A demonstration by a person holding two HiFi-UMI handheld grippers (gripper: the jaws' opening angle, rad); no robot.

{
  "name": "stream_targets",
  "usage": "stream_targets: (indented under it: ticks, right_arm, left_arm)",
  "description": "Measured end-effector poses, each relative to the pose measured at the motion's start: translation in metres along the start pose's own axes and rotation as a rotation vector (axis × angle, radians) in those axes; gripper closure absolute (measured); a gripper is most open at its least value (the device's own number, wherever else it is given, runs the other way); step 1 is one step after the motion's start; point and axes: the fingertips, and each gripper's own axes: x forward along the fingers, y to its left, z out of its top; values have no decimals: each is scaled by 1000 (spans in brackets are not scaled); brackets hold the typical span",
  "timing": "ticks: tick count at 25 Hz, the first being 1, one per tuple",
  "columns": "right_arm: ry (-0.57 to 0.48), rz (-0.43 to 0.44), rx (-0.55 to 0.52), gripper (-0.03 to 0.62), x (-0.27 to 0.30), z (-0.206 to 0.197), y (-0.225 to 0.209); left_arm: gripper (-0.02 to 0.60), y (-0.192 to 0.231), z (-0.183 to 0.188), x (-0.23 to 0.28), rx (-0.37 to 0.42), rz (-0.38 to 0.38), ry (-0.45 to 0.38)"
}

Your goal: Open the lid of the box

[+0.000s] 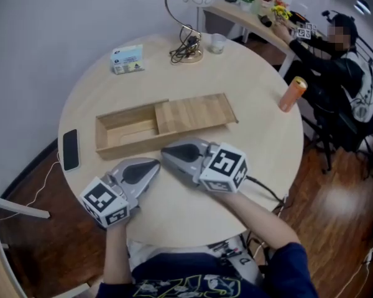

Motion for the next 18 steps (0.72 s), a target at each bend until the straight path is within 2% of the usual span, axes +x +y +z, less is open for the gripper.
stream_targets:
  ticks: [18]
  right_arm:
    - [7,-3,9,585,2,1,1]
  left_arm:
    - [578,1,0,-2,-2,6,-1]
